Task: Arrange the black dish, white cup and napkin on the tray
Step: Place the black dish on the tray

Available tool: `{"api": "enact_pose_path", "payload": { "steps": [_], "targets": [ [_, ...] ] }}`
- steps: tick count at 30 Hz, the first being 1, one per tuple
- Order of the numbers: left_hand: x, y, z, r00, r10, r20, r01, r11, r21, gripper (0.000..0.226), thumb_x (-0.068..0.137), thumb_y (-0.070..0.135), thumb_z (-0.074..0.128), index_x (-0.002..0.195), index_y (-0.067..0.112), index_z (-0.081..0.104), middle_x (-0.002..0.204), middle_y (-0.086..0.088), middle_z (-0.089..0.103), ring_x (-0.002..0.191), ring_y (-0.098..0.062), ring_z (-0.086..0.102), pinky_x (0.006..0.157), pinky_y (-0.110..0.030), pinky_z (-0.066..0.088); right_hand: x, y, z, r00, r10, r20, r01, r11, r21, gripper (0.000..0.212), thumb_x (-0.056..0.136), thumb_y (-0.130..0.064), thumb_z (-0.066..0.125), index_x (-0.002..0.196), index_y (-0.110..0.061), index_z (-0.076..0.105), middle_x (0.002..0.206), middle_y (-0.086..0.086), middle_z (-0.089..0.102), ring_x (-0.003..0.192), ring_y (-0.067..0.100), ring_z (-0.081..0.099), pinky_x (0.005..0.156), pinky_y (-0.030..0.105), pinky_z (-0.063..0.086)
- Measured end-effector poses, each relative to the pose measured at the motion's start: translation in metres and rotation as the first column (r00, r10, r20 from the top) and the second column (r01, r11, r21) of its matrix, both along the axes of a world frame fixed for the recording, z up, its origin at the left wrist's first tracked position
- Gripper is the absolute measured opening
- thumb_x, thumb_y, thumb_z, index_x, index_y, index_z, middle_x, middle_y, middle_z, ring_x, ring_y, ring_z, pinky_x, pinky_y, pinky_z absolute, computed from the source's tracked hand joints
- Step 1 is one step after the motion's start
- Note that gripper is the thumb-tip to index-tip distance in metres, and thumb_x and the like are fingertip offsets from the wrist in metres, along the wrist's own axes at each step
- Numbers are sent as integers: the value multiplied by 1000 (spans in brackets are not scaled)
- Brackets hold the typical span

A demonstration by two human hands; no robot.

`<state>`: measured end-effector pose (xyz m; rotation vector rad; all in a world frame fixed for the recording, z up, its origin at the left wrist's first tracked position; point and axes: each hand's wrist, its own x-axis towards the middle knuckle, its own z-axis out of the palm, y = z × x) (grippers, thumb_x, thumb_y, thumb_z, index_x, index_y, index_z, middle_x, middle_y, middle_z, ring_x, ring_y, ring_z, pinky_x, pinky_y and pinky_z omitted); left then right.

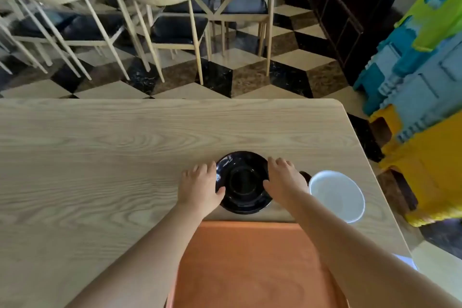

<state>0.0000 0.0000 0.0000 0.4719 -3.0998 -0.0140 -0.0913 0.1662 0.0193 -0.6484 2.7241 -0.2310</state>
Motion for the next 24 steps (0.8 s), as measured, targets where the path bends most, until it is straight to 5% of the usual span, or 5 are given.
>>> {"api": "enact_pose_path", "payload": {
  "steps": [7,11,16,20,24],
  "targets": [
    [-3,1,-14,985,173,6,-159,887,433,29,77,21,65,103,13,56,100,-6,63,97,-27,58,77,-37,49,-2,-3,-11,993,-90,79,95,993,-65,32,84,-2,51,115,-4,44,113,19,54,99,36,55,66,32,37],
    [1,-4,-5,958,285,35,-204,589,782,35,77,-9,50,94,19,63,79,-7,63,79,-35,64,68,-40,57,0,-2,-5,976,-185,115,204,960,-190,36,77,5,47,111,-8,52,106,17,59,85,32,51,64,31,35],
    [39,-13,22,910,386,147,-261,261,929,52,87,-8,50,132,19,49,79,-1,56,58,-14,61,54,-20,57,26,7,16,963,-187,195,252,881,-401,45,77,2,48,116,-16,59,103,10,69,94,31,60,71,30,42],
    [81,-17,30,906,401,137,-266,287,920,53,86,-6,54,128,27,51,77,0,58,49,-5,61,60,-26,59,66,18,18,918,-214,335,366,784,-501,37,74,1,56,105,-18,65,88,-3,66,77,19,64,74,29,52],
    [117,-13,24,910,382,162,-302,342,890,50,85,-5,57,126,25,55,80,-6,60,56,-15,65,71,-43,59,104,31,2,860,-243,449,467,730,-499,32,74,0,62,99,-19,66,86,-4,68,68,11,63,59,15,51]
  ]
}}
